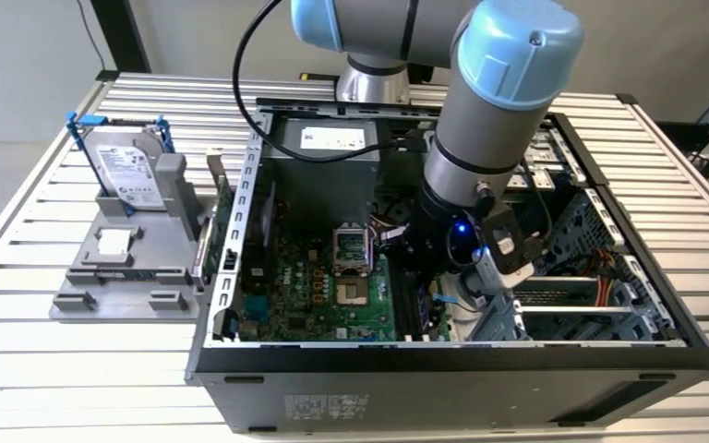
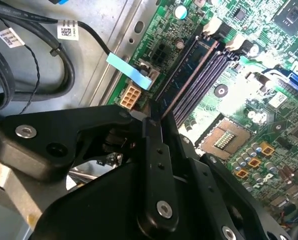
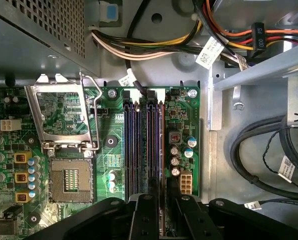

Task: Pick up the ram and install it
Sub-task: 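Insert the ram into the slot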

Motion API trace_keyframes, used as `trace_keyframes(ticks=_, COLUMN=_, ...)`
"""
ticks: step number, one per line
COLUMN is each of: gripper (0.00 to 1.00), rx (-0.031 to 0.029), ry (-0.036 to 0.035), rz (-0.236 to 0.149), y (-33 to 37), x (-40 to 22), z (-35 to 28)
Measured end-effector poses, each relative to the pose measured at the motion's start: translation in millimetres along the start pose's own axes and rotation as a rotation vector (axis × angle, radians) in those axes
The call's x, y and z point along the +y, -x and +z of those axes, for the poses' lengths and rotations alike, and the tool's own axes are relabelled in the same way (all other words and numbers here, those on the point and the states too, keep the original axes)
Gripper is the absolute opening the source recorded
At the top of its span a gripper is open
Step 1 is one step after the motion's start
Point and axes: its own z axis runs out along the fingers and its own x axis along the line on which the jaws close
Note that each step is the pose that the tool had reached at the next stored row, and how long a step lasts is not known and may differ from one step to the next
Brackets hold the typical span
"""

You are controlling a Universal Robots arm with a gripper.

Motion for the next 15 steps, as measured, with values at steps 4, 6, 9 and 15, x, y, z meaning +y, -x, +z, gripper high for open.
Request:
trace_keyframes(ticks=4, gripper=1.00, rx=0.0007, ry=-0.0001, rz=0.001, y=-0.3, x=0.0, z=-11.2)
trace_keyframes(ticks=6, gripper=1.00, rx=0.0011, ry=-0.0002, rz=0.002, y=-0.5, x=0.1, z=-20.0)
trace_keyframes(ticks=9, gripper=1.00, rx=0.0024, ry=-0.0002, rz=0.005, y=-0.7, x=0.1, z=-32.5)
trace_keyframes(ticks=15, gripper=1.00, rx=0.0078, ry=-0.0004, rz=0.006, y=-0.9, x=0.1, z=-37.9)
